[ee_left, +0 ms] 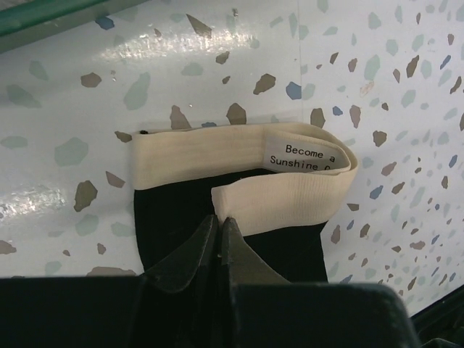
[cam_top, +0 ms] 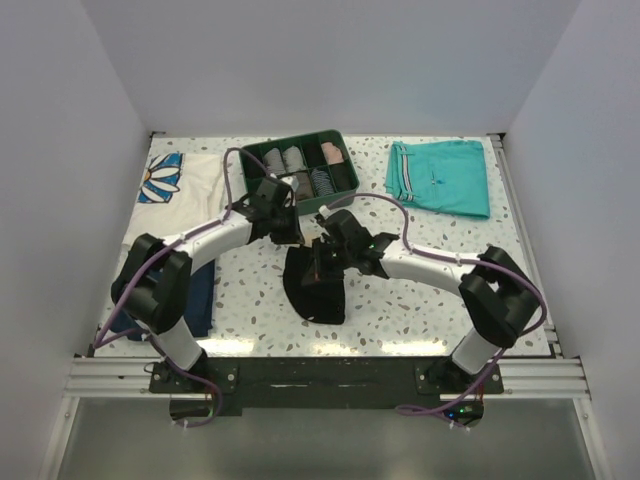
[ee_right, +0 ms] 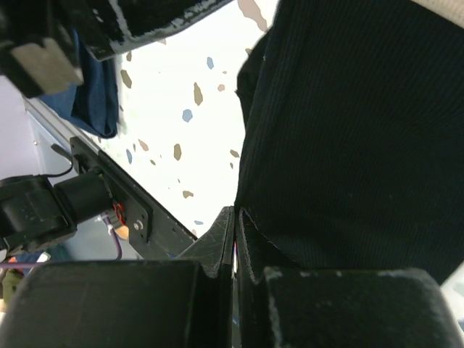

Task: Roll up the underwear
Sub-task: Fold the underwear at the center of the board.

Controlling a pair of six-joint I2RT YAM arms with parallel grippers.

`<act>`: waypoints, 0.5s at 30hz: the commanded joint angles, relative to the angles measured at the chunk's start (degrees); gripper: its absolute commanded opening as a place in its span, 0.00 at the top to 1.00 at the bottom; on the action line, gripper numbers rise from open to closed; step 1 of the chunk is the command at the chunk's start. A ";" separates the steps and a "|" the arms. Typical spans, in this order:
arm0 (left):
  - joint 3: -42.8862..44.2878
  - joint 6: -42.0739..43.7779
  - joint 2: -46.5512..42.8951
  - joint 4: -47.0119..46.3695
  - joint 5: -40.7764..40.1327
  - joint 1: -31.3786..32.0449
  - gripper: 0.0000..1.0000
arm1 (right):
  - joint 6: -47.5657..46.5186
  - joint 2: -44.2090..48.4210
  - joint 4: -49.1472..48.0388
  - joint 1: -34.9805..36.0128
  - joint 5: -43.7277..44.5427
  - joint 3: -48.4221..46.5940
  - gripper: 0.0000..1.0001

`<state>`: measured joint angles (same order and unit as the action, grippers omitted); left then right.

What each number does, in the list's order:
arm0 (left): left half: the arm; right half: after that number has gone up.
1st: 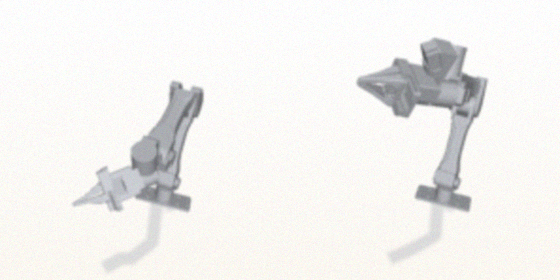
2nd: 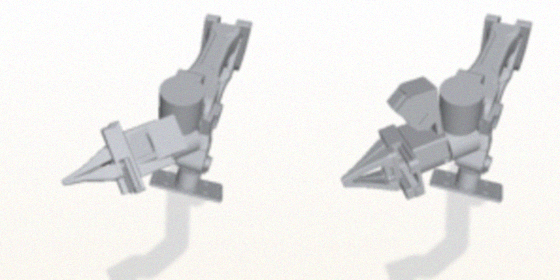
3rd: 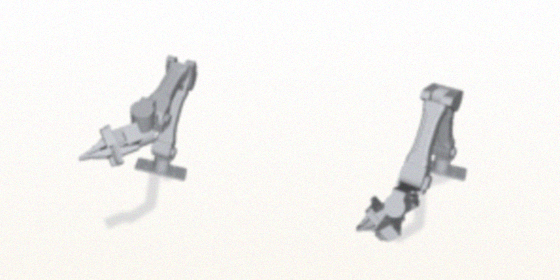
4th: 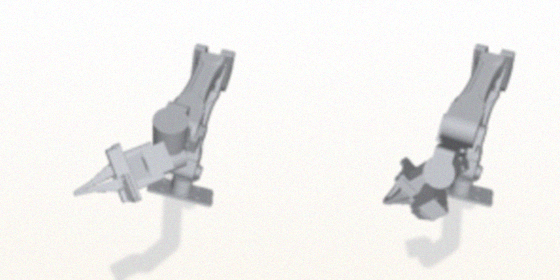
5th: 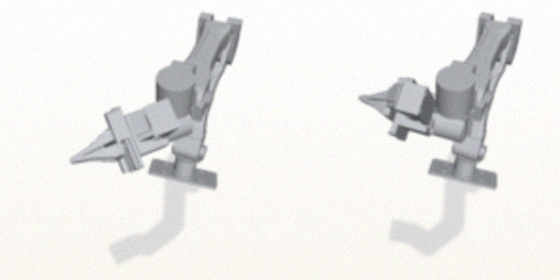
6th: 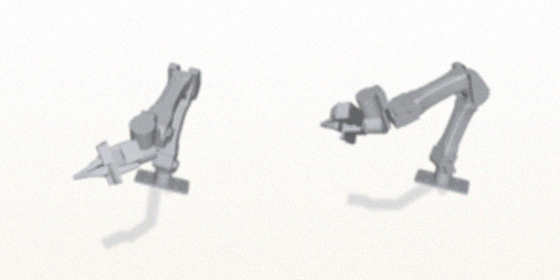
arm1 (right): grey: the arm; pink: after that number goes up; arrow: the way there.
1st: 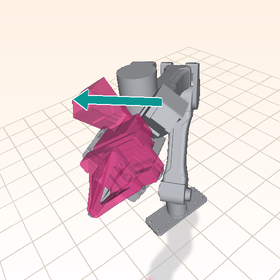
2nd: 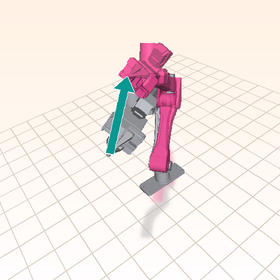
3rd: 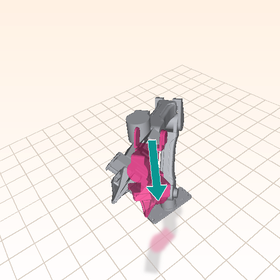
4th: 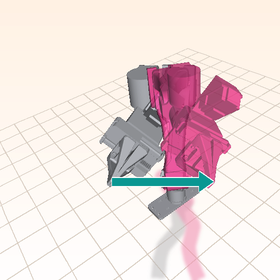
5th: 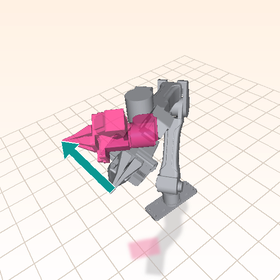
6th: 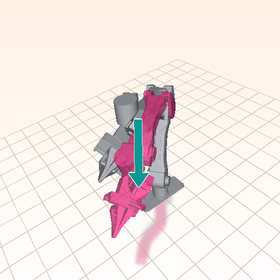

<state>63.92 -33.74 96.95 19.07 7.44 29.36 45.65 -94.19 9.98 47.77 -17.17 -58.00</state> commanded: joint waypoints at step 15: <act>0.06 3.41 4.74 -5.19 -0.06 -4.49 1.00 | 1.11 -9.95 -5.05 1.71 1.26 -8.09 1.00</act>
<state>62.83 -32.84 100.20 16.80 7.31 25.74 46.30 -102.89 7.66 49.01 -15.92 -63.22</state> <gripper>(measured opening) 0.085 0.008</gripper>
